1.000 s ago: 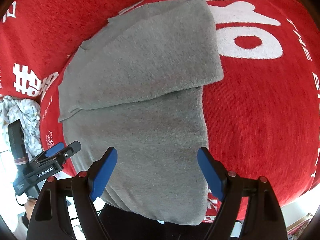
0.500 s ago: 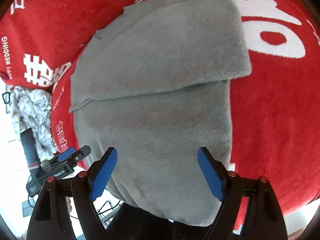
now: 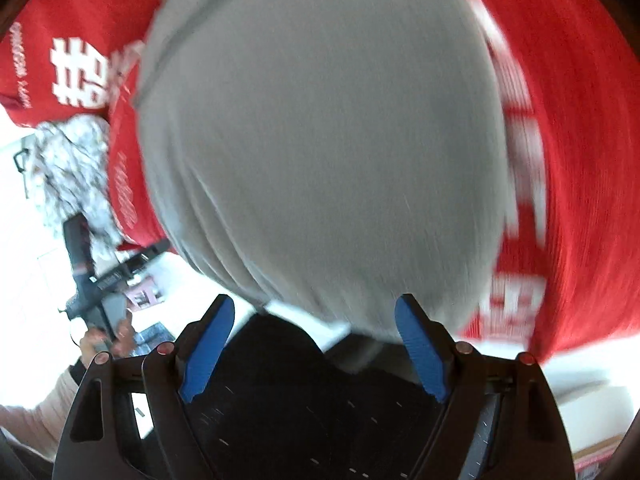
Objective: Fold small clothes
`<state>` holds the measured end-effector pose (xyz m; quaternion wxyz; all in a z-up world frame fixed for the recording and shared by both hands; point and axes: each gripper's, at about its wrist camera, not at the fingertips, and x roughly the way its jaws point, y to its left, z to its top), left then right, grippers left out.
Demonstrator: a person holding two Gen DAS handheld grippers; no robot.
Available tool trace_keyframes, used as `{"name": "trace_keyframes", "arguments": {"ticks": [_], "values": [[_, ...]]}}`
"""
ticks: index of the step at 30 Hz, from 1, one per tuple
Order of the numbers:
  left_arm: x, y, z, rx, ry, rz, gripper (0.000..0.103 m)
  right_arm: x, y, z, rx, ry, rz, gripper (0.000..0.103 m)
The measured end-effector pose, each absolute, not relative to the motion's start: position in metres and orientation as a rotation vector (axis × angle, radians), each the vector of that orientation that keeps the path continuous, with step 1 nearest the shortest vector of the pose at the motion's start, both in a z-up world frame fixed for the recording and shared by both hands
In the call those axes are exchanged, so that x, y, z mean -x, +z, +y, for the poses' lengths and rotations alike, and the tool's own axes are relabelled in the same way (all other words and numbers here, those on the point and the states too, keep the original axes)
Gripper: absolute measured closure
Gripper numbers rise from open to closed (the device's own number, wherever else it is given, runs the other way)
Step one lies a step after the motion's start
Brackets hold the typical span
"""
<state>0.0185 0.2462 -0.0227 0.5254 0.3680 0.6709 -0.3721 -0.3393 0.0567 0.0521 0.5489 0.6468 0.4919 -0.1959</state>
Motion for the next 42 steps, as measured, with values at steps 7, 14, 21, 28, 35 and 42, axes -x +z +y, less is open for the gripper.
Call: {"name": "trace_keyframes", "arguments": {"ticks": [7,14,21,28,35,42], "values": [[-0.009,-0.069,0.278,-0.905,-0.891,1.704,0.0,0.364,0.02,0.088,-1.534,-0.582,1.203,0.018],[-0.006,-0.075,0.283,-0.823,-0.915,1.747,0.007,0.358,0.004,0.097,-1.565,-0.551,1.146,0.025],[0.01,-0.051,0.291,-0.698,-1.062,1.845,0.093,0.365,0.032,0.096,-1.652,-0.538,0.969,0.092],[-0.027,0.012,0.258,-0.516,-1.226,1.776,0.093,0.348,0.099,0.049,-1.646,-0.459,0.655,0.092],[-0.07,0.024,0.156,-0.405,-1.194,1.599,0.093,0.334,0.121,-0.052,-1.578,-0.505,0.524,0.092],[-0.074,0.01,0.081,-0.545,-1.058,1.527,0.09,0.337,0.1,-0.12,-1.632,-0.655,0.551,0.09]]}}
